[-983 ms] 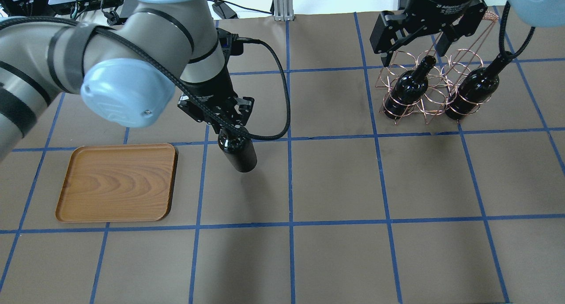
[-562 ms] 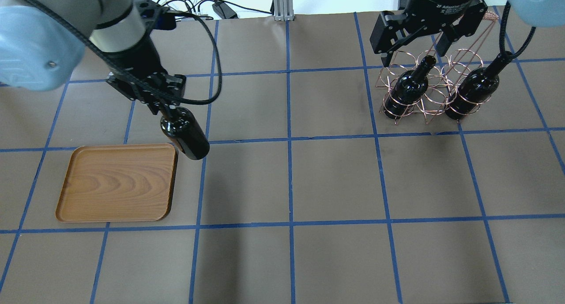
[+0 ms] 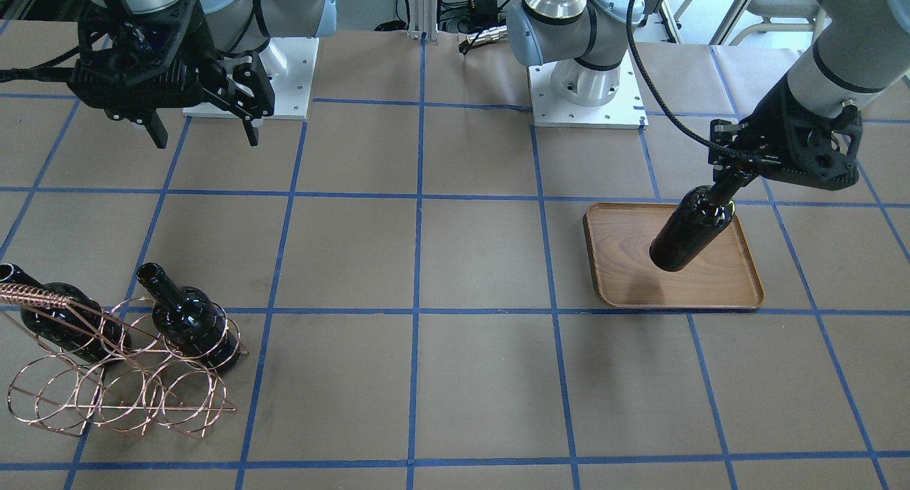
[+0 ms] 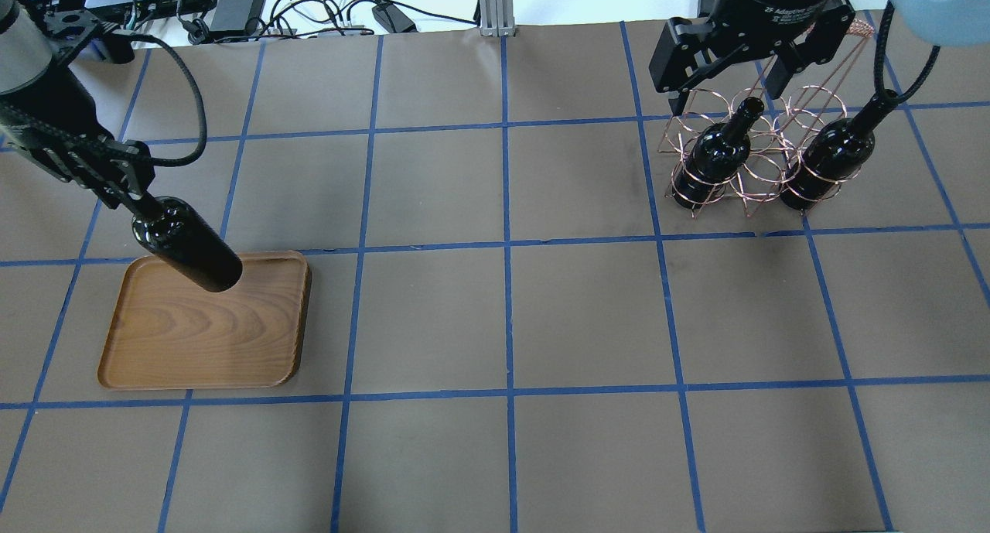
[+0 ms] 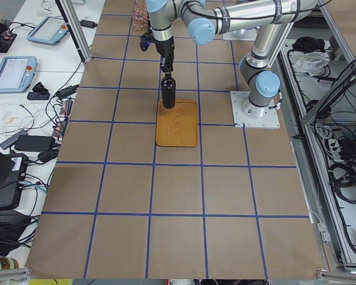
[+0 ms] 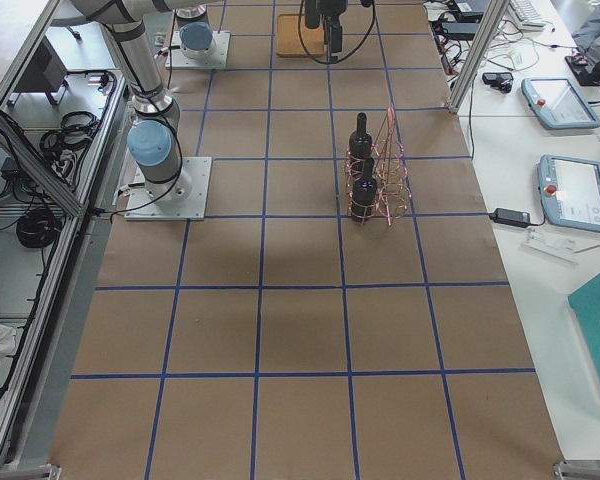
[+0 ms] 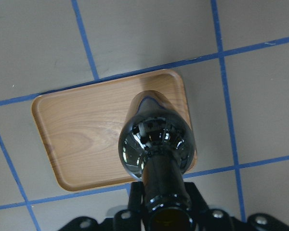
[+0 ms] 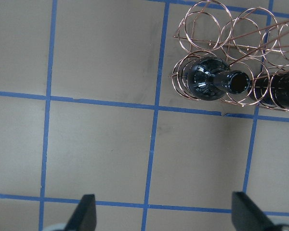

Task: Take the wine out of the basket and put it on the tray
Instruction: 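Lower the bottle onto the wooden tray with the left gripper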

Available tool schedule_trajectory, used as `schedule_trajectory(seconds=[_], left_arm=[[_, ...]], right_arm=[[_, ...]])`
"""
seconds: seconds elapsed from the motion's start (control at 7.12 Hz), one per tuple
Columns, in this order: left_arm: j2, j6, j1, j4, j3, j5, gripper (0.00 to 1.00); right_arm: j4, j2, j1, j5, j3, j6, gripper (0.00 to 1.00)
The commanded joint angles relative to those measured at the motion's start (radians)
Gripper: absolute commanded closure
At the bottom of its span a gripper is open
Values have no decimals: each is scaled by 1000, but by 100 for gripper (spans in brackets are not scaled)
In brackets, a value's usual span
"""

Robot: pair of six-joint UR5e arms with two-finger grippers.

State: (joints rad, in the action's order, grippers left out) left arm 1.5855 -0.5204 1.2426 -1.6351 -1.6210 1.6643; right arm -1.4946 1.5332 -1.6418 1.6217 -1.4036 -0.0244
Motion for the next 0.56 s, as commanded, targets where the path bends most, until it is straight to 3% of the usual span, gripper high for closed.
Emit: schedule_trajectory(seconds=[0.0,0.42], left_arm=[[1,-29,-41,38,-71,2,100],[36,-35,-58,52,-74,3,100]], right_arm=[[-4,1,0,1,0,57,0],[-6,-1,2,1,0,84,0]])
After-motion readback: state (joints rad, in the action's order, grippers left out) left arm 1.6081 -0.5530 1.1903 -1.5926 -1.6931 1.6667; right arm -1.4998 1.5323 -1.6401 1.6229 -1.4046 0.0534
